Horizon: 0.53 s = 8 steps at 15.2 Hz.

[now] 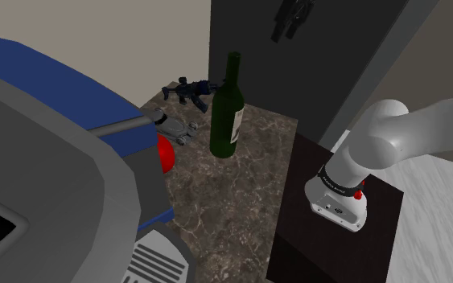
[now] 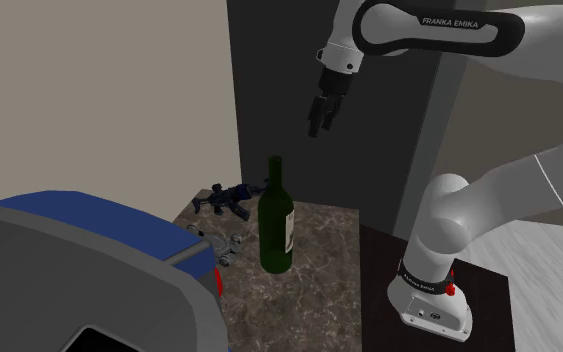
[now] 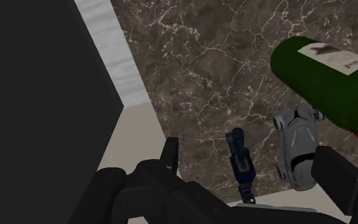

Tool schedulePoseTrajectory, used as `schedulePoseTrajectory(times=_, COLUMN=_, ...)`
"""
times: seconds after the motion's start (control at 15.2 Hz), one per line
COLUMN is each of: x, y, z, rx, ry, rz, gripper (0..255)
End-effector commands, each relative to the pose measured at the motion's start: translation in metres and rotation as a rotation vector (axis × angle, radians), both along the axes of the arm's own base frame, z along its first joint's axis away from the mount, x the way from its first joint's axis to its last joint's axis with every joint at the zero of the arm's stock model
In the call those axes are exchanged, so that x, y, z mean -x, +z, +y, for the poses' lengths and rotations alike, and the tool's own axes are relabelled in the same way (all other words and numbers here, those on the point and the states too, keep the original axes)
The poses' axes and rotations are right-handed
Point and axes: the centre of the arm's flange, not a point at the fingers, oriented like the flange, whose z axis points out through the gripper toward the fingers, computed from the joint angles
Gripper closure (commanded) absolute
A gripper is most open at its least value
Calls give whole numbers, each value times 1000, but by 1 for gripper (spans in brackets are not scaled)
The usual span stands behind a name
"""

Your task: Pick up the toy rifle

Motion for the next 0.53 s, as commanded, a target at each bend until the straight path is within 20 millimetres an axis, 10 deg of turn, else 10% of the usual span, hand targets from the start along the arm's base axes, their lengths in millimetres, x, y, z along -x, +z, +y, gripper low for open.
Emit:
schedulePoseTrajectory(times=0.0, x=0, y=0, z=0, rx=0, ry=0, rz=0, gripper=0)
schedulePoseTrajectory(times=0.46, x=-87, y=-45, z=32, rx=32, ry=61, rz=74, gripper=0)
